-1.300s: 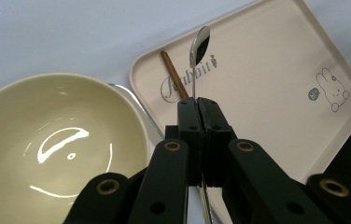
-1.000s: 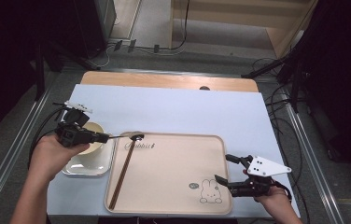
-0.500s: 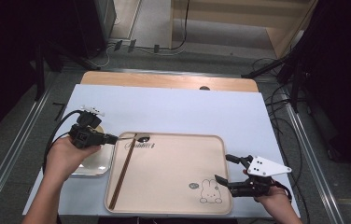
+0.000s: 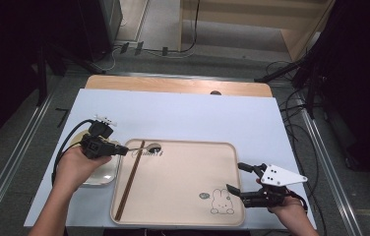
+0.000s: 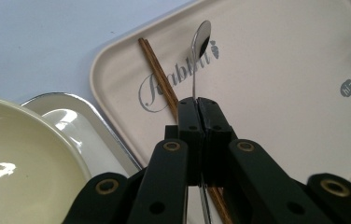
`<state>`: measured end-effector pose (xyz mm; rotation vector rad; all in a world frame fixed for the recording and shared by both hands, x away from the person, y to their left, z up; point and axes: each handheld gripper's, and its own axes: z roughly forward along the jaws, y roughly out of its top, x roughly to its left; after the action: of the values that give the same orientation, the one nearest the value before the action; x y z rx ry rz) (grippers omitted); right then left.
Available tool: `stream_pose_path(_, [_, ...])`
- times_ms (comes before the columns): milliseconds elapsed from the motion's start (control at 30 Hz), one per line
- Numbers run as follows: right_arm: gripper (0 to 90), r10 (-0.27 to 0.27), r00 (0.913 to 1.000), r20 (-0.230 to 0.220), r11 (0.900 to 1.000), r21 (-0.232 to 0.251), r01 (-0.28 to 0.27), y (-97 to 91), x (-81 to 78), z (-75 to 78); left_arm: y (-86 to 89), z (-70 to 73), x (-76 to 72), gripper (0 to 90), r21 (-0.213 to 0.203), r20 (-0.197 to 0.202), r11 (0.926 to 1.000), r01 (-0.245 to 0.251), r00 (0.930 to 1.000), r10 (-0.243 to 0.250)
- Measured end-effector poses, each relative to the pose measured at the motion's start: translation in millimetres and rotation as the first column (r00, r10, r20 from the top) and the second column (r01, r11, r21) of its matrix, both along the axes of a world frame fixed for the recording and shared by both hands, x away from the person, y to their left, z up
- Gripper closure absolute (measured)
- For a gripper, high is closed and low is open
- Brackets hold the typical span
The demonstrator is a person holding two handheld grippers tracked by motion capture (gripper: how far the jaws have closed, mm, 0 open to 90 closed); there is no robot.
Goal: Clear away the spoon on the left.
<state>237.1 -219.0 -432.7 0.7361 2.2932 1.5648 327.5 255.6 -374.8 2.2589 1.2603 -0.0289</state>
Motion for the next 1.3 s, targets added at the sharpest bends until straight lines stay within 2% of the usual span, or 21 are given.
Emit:
stream_pose_path(133, [22.2, 0.001, 1.0000, 0.000, 1.0000, 0.000, -0.001, 0.1, 0.0, 0.0, -5.2, -4.7, -0.3, 89.3, 0.013, -0.014, 0.9997, 0.020, 0.9997, -0.020])
stream_pose_path(267, [22.2, 0.000, 1.0000, 0.000, 1.0000, -0.001, 0.000, -0.1, -0.3, 0.2, -9.7, -11.1, -0.6, 89.2, 0.001, -0.026, 0.9992, 0.041, 0.9988, -0.041])
stream_pose_path(700, [22.2, 0.001, 1.0000, 0.004, 1.0000, -0.003, -0.001, 0.0, -0.5, 0.3, -28.2, -27.7, -4.3, 88.2, 0.052, -0.057, 0.9948, 0.088, 0.9948, -0.085])
stream_pose_path(800, [22.2, 0.001, 1.0000, 0.004, 1.0000, -0.003, -0.001, 0.0, -0.5, 0.3, -31.7, -30.7, -5.1, 87.9, 0.056, -0.062, 0.9943, 0.091, 0.9942, -0.088])
stream_pose_path(867, [22.2, 0.002, 1.0000, 0.004, 1.0000, -0.003, -0.002, 0.0, -0.5, 0.3, -34.0, -33.3, -5.8, 87.1, 0.075, -0.055, 0.9924, 0.098, 0.9941, -0.094])
stream_pose_path(1033, [22.2, 0.002, 1.0000, 0.005, 1.0000, -0.004, -0.002, 0.0, -0.6, 0.3, -39.1, -38.0, -7.1, 87.2, 0.075, -0.067, 0.9932, 0.090, 0.9942, -0.085])
stream_pose_path(1300, [22.2, 0.003, 1.0000, 0.004, 1.0000, -0.005, -0.003, 0.1, -0.6, 0.2, -50.3, -44.2, -8.8, 86.2, 0.099, -0.089, 0.9879, 0.119, 0.9899, -0.110])
